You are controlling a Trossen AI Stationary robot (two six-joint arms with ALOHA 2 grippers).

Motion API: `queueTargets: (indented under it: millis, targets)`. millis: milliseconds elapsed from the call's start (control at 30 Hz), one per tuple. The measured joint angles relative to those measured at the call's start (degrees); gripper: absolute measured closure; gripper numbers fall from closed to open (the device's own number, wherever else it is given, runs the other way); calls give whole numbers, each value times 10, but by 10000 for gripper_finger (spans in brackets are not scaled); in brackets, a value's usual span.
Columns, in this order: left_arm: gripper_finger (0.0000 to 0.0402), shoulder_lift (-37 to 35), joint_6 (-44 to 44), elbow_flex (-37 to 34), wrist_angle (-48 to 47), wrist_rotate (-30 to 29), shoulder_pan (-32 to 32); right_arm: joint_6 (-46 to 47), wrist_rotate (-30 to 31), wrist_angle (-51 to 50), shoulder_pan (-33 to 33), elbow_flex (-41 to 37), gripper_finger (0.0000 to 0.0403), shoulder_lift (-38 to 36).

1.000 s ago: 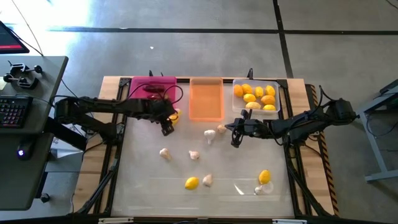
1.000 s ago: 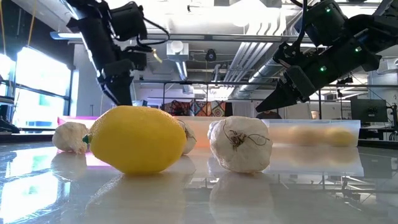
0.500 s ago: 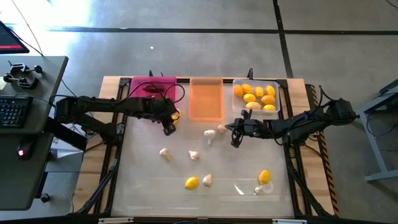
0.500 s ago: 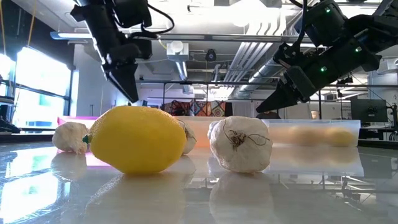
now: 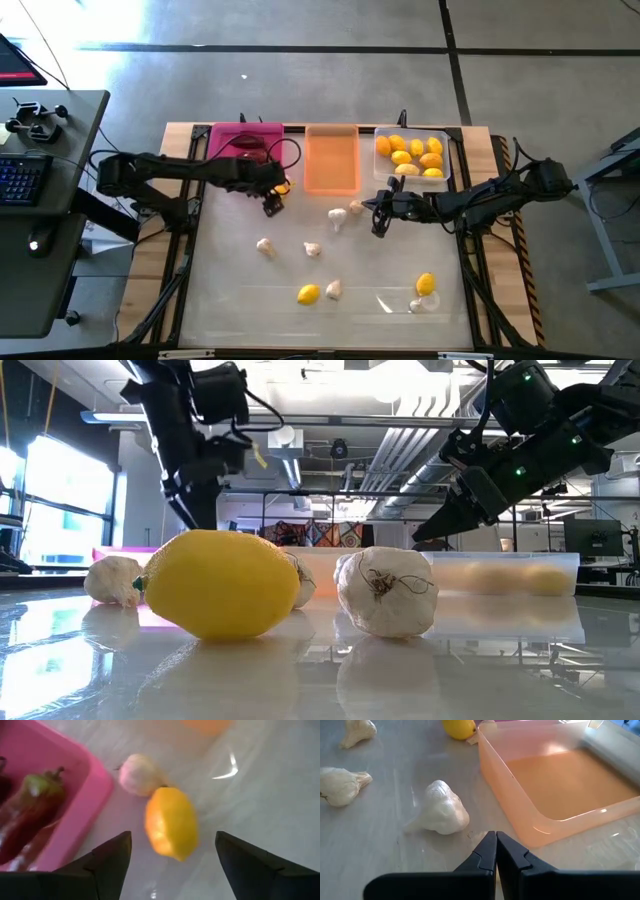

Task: Sort produce into baskets
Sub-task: Put the yellow lemon into the transparent bin

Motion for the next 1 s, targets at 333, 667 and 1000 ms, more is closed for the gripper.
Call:
queueTargets:
  millis: [333,667,1000]
  targets:
    - [124,36,7,0,-1,-18,25,0,-3,-3,0,0,403,0]
    - [124,51,16,0,3,18,37,0,-3,-3,0,0,403,0]
    - [124,52,24,-1,11,23,38,0,-2,-3,0,0,403,0]
